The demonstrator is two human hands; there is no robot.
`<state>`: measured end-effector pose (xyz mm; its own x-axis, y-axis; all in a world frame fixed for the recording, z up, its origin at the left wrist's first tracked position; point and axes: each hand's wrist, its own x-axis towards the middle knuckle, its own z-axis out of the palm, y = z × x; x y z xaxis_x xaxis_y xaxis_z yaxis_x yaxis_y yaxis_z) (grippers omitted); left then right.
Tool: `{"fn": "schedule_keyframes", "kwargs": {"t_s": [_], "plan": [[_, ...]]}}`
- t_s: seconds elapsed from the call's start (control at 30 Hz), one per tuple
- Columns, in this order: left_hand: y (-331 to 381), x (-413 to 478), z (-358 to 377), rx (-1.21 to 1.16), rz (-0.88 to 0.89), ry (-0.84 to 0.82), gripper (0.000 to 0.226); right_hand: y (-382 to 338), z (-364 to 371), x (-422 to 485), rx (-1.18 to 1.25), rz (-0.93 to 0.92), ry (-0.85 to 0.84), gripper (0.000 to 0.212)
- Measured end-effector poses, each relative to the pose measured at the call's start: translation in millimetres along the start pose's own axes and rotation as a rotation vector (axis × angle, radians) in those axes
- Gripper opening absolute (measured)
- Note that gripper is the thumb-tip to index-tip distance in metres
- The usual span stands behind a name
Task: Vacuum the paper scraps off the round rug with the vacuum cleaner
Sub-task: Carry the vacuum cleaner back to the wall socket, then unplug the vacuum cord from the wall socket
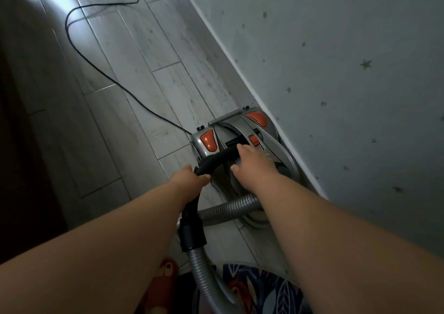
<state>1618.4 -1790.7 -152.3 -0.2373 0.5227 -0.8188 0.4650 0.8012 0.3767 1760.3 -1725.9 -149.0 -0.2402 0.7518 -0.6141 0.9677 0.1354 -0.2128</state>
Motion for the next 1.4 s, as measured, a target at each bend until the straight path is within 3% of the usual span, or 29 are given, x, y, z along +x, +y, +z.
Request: {"fn": "schedule_keyframes", "kwargs": {"t_s": [0.37,0.67,0.87,1.0,1.4], "plan": [[37.6,-118.3,-56.6,0.075,0.102,-0.005,0.069,-37.5,-77.9,-106.1,0.095,-0.05,0.031,0.06],[103.8,-238.3,-117.5,0.188,0.268,0.109,0.071,-49.5,-174.1,-204.9,0.169,-0.104,0.088,0.063],[153.5,-269.9,-162.4,0.147,0.388,0.179,0.073,-49.4,-240.1,-225.8,0.154,-0.119,0.173,0.061],[176.3,-268.8,-197.6,0.105,0.434,0.168,0.072,-68.4,-279.6,-224.3,0.171,-0.136,0.237,0.051],[237.6,-139.6,-365.9,0.117,0.512,0.032,0.072,-199.2,-370.6,-112.2,0.226,0.044,0.253,0.06]]}}
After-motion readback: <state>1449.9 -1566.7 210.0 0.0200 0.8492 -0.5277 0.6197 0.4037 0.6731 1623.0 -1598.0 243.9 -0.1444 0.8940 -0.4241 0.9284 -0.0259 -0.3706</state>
